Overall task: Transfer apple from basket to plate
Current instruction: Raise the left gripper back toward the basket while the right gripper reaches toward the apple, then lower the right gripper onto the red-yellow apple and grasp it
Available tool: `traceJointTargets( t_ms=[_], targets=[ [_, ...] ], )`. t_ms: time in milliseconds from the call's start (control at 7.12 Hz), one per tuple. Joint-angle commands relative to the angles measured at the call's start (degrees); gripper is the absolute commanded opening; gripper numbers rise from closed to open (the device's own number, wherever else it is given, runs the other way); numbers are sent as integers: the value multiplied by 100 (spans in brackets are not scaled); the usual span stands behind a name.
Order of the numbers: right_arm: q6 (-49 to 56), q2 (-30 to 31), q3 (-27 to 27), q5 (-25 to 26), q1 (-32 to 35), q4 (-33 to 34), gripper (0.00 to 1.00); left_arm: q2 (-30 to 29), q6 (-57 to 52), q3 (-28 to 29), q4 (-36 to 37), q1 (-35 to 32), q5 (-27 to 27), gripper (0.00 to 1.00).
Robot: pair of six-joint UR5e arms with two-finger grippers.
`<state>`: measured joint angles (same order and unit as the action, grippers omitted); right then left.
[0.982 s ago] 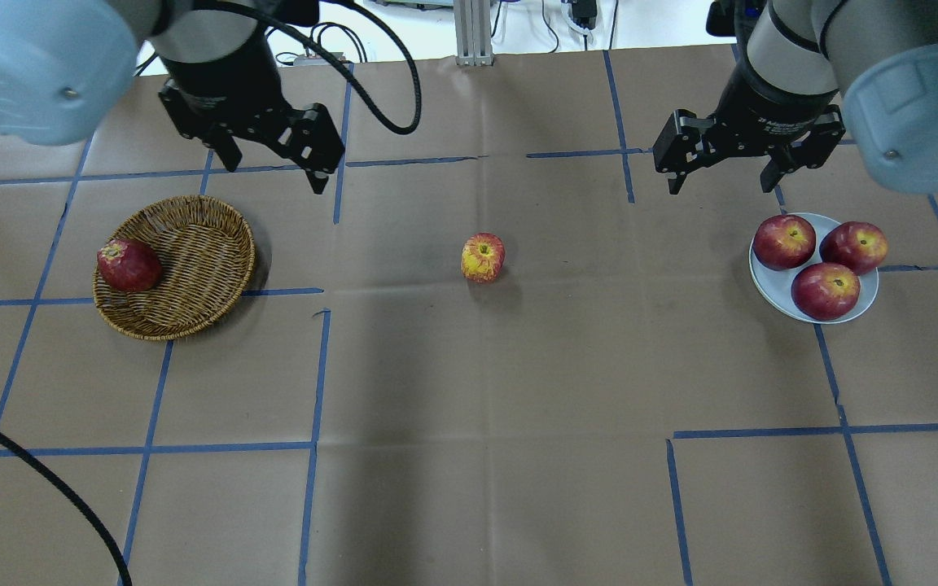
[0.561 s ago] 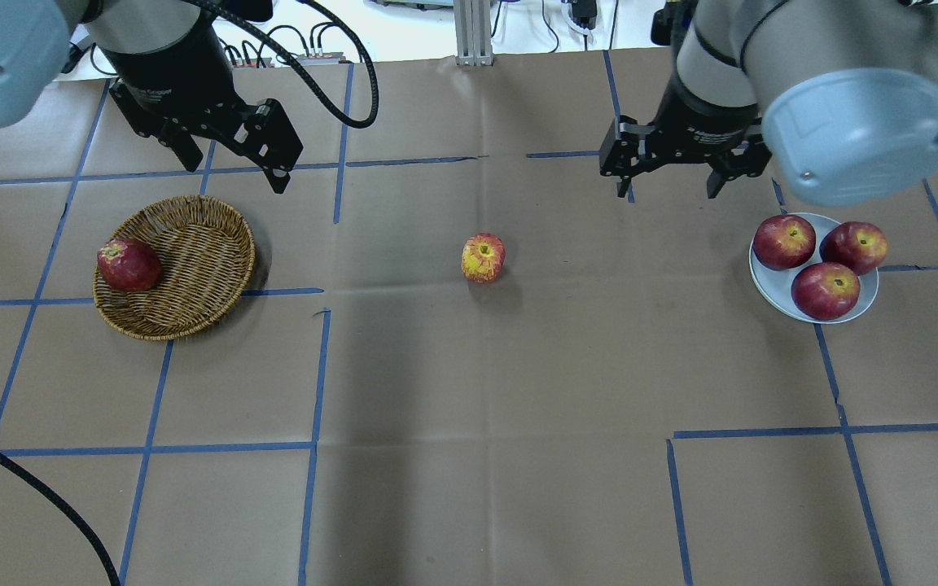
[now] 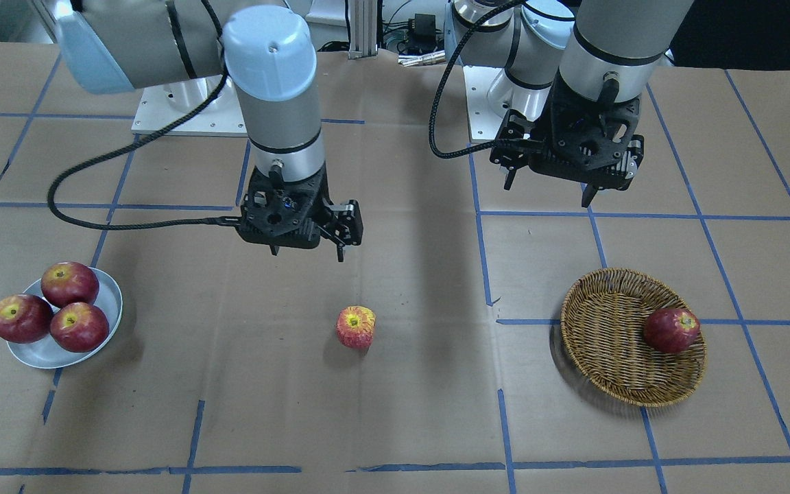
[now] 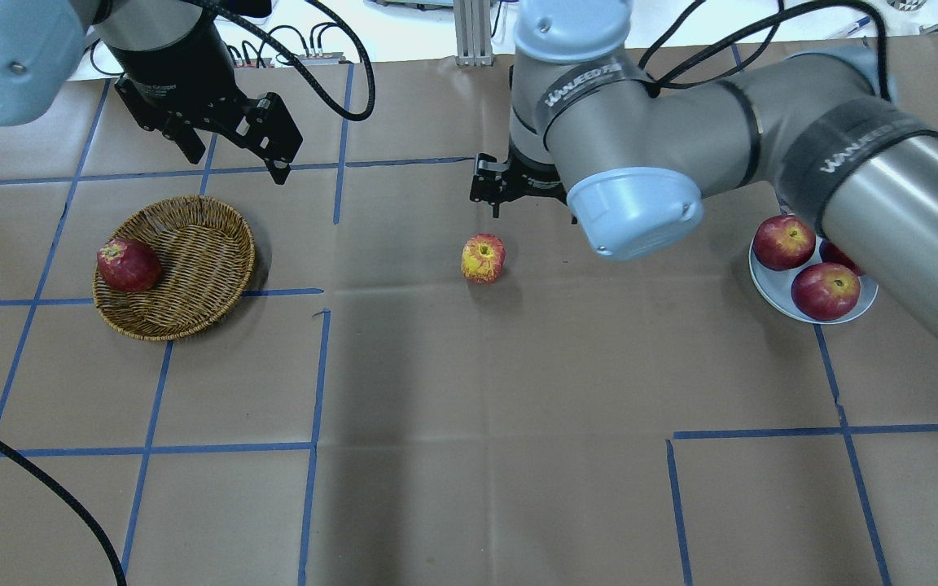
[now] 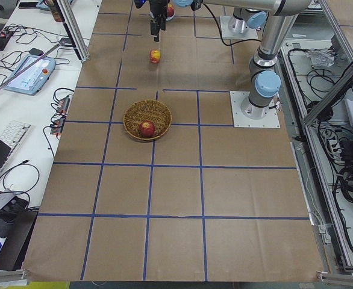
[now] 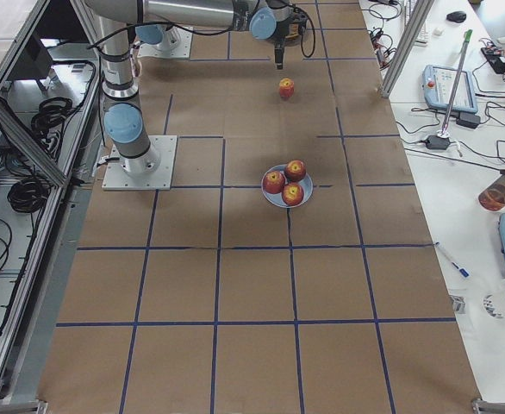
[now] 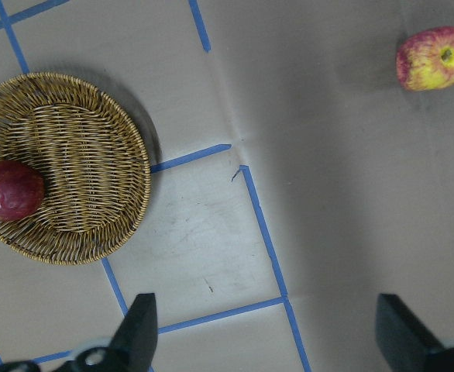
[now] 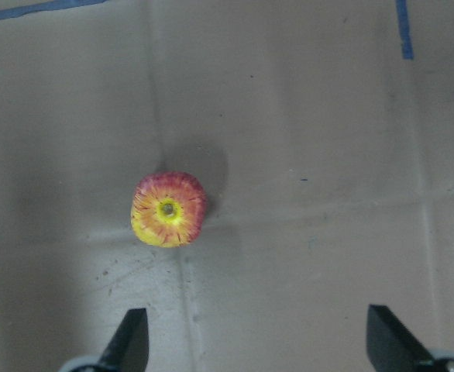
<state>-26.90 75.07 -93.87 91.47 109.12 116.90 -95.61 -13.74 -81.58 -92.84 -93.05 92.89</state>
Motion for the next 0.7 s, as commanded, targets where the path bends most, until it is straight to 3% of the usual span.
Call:
traceJointTargets(
  t_ms=[0,561],
  targets=[
    [-315,-823,-8,370,380,926,100,7,3,-86,55,6,10,99],
    [-342,-1766,-52,381,417,1800,100,51,3,-288,248,6,18,99]
  ],
)
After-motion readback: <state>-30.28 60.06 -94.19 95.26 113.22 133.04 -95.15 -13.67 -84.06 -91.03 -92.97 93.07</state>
